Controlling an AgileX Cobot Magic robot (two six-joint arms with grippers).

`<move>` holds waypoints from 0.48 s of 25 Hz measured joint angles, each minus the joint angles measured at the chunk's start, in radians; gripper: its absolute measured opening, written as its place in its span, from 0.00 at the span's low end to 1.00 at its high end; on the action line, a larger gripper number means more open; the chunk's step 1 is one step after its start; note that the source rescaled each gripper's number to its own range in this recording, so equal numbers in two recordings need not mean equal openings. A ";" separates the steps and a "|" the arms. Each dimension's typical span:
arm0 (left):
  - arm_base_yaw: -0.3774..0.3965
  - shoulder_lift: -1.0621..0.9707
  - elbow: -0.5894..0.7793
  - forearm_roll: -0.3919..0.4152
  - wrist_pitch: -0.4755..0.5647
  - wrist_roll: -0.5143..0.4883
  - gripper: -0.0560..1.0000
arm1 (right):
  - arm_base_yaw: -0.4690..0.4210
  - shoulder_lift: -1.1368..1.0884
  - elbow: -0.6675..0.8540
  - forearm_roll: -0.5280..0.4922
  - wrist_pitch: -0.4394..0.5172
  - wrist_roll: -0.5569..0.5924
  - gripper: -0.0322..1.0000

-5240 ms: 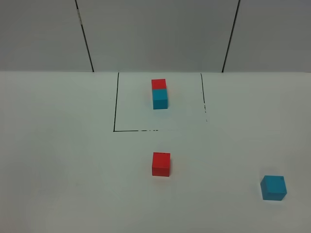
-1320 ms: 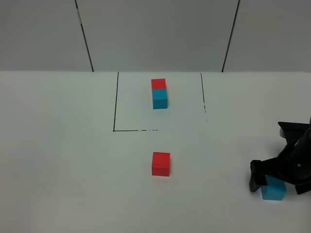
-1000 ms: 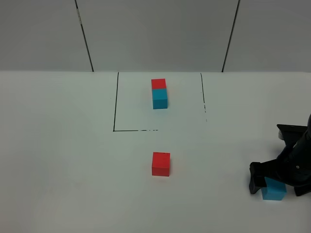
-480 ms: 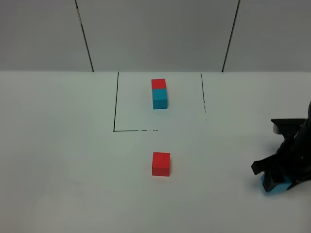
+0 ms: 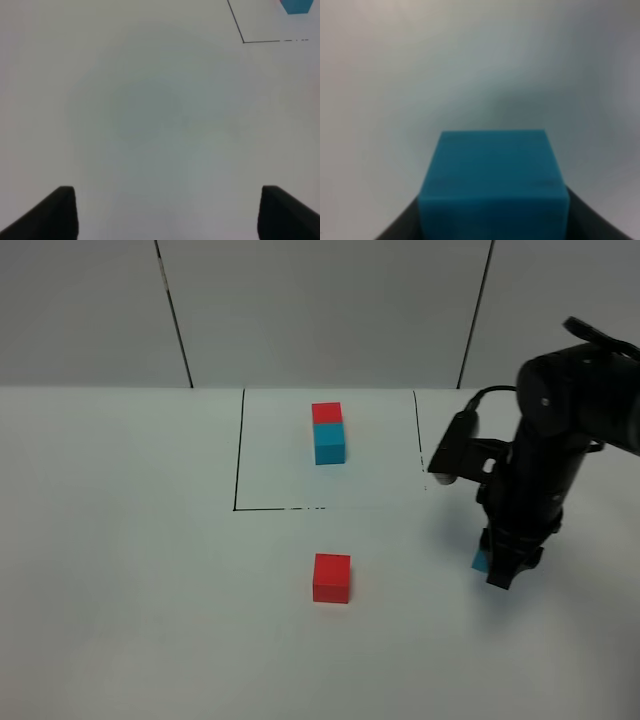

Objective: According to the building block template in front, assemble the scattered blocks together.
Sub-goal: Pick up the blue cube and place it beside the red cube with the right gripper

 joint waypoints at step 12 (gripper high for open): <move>0.000 0.000 0.000 0.000 0.000 0.000 0.64 | 0.165 0.226 -0.242 -0.060 0.036 -0.060 0.03</move>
